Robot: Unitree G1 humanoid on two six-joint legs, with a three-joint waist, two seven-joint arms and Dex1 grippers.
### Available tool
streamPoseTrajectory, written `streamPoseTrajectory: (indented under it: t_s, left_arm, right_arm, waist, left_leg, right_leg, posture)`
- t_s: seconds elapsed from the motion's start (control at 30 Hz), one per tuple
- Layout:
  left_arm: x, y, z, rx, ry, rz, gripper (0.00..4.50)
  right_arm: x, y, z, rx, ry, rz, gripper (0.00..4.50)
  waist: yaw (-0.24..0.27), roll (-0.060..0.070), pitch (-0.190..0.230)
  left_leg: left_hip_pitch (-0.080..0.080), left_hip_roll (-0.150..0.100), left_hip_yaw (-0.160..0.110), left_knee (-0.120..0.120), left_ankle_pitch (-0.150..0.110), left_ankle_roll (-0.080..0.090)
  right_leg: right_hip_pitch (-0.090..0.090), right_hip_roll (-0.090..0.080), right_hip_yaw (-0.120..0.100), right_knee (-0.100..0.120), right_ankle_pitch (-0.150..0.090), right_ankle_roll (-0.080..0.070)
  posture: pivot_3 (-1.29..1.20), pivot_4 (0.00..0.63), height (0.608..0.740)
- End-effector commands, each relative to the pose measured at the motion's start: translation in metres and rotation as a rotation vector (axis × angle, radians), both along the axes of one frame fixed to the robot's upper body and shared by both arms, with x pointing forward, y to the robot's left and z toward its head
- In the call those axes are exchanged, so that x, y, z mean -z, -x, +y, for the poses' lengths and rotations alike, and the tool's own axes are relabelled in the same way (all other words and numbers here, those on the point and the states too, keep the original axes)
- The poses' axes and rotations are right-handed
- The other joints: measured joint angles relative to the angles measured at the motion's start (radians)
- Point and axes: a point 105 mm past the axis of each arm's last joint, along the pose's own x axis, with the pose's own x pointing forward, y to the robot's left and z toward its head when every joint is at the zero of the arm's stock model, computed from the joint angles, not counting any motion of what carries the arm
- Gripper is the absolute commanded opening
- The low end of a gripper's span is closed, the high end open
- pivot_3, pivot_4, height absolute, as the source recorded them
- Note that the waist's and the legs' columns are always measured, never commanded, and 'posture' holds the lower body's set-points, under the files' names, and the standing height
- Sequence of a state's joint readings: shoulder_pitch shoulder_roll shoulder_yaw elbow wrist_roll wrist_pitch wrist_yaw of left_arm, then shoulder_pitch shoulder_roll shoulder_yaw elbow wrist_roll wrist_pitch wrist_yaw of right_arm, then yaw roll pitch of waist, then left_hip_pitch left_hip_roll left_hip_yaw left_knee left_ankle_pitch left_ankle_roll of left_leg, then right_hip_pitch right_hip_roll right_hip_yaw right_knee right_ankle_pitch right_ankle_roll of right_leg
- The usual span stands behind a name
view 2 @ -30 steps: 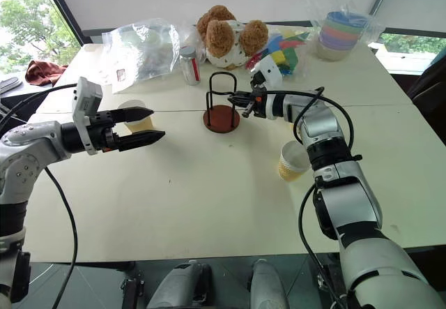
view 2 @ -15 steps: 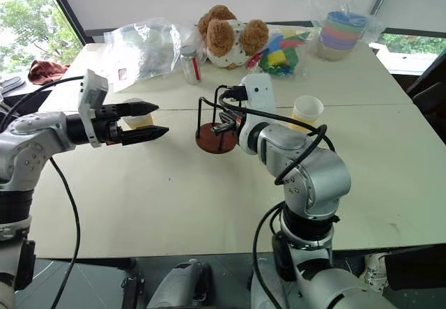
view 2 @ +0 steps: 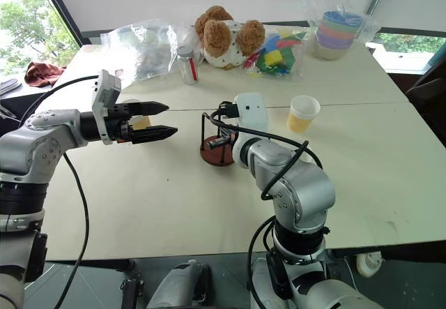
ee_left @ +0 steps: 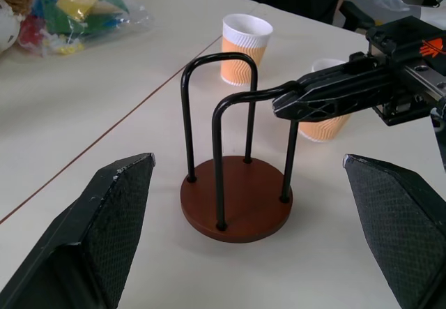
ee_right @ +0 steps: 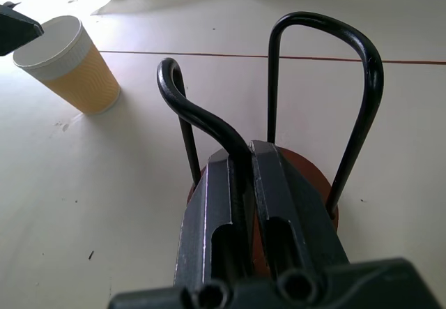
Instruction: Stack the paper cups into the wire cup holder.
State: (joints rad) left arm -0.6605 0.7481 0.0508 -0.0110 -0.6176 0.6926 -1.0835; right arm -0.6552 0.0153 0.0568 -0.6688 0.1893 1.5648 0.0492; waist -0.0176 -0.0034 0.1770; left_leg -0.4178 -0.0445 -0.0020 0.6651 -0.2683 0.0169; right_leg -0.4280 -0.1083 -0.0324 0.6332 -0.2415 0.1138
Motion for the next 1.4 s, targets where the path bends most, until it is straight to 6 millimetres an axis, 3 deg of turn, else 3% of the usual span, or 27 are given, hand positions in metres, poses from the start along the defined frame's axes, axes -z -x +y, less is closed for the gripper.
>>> streamPoseTrajectory:
  t_s: [0.03, 0.13, 0.37, 0.53, 0.63, 0.77, 0.9, 1.0, 1.2, 1.4]
  left_arm:
    - [-0.006, 0.002, 0.004, 0.003, -0.008, -0.031, 4.50]
    - [-0.005, 0.001, 0.005, 0.008, -0.014, -0.027, 4.50]
    - [-0.004, -0.002, 0.002, 0.041, -0.019, -0.023, 4.50]
    - [-0.007, 0.003, -0.004, 0.121, -0.012, 0.005, 4.50]
    - [-0.008, 0.016, -0.009, 0.206, -0.046, 0.026, 4.50]
    - [-0.017, 0.041, -0.015, 0.331, -0.099, 0.040, 4.50]
    - [-0.016, 0.056, -0.024, 0.406, -0.187, 0.009, 4.50]
    - [-0.013, 0.057, -0.030, 0.406, -0.203, -0.009, 4.50]
    - [-0.001, 0.055, -0.028, 0.392, -0.190, 0.020, 4.50]
    - [0.009, 0.054, -0.023, 0.366, -0.237, 0.030, 4.50]
  right_arm:
    - [-0.002, 0.004, 0.004, -0.040, 0.002, -0.016, 1.58]
    - [-0.008, 0.009, 0.003, -0.071, -0.002, -0.026, 3.15]
    - [-0.028, 0.025, 0.008, -0.247, -0.037, -0.088, 3.15]
    - [-0.052, 0.033, -0.011, -0.411, -0.005, -0.128, 3.15]
    - [-0.065, 0.039, -0.031, -0.514, 0.006, -0.094, 3.15]
    - [-0.083, 0.044, -0.087, -0.533, 0.081, 0.012, 3.15]
    - [-0.065, 0.017, -0.150, -0.392, 0.287, 0.100, 3.15]
    - [-0.043, 0.008, -0.175, -0.402, 0.409, 0.165, 3.15]
    - [-0.020, -0.008, -0.193, -0.416, 0.429, 0.229, 3.15]
    - [-0.007, -0.022, -0.198, -0.369, 0.383, 0.256, 3.15]
  waist:
    - [0.001, 0.000, 0.000]
    - [-0.001, 0.000, 0.000]
    - [0.001, 0.000, 0.000]
    - [0.004, 0.000, 0.000]
    - [0.002, 0.000, 0.000]
    - [0.006, 0.000, 0.002]
    - [0.004, 0.000, 0.001]
    - [-0.003, -0.001, 0.001]
    - [0.001, 0.000, 0.002]
    - [0.009, 0.000, 0.002]
  left_leg:
    - [0.000, 0.000, 0.000, 0.000, 0.000, 0.000]
    - [0.000, 0.000, 0.000, 0.000, 0.000, 0.000]
    - [0.000, 0.001, 0.000, 0.000, -0.001, 0.002]
    - [0.000, 0.001, 0.000, 0.001, -0.002, 0.004]
    - [0.000, 0.002, 0.000, 0.001, -0.003, 0.004]
    - [-0.001, 0.003, 0.000, 0.001, -0.003, 0.005]
    - [-0.002, 0.003, 0.001, 0.001, -0.005, 0.008]
    - [0.000, 0.004, 0.005, 0.002, -0.005, 0.008]
    - [0.004, 0.005, 0.008, 0.002, -0.005, 0.008]
    - [0.004, 0.006, 0.008, 0.002, -0.005, 0.008]
  right_leg:
    - [0.000, 0.000, 0.000, 0.000, 0.000, 0.000]
    - [0.000, 0.000, 0.000, 0.000, 0.000, 0.000]
    - [0.000, 0.001, 0.000, 0.000, 0.000, 0.000]
    - [0.002, 0.001, 0.000, -0.001, 0.000, 0.000]
    - [0.002, 0.002, 0.000, -0.001, 0.000, 0.000]
    - [0.002, 0.002, 0.000, -0.003, 0.000, 0.000]
    - [0.003, 0.002, 0.001, -0.006, 0.000, 0.000]
    - [0.004, 0.002, 0.003, -0.009, 0.000, 0.000]
    - [0.003, 0.003, 0.008, -0.004, 0.000, 0.000]
    - [0.003, 0.003, 0.008, -0.004, 0.000, 0.000]
  posture:
    - [0.00, 0.150, 0.740]
    - [0.00, 0.150, 0.740]
    - [0.00, 0.150, 0.740]
    - [0.00, 0.150, 0.740]
    - [0.00, 0.150, 0.740]
    - [0.00, 0.150, 0.740]
    - [0.00, 0.150, 0.740]
    - [0.00, 0.150, 0.740]
    - [0.00, 0.150, 0.740]
    - [0.00, 0.150, 0.740]
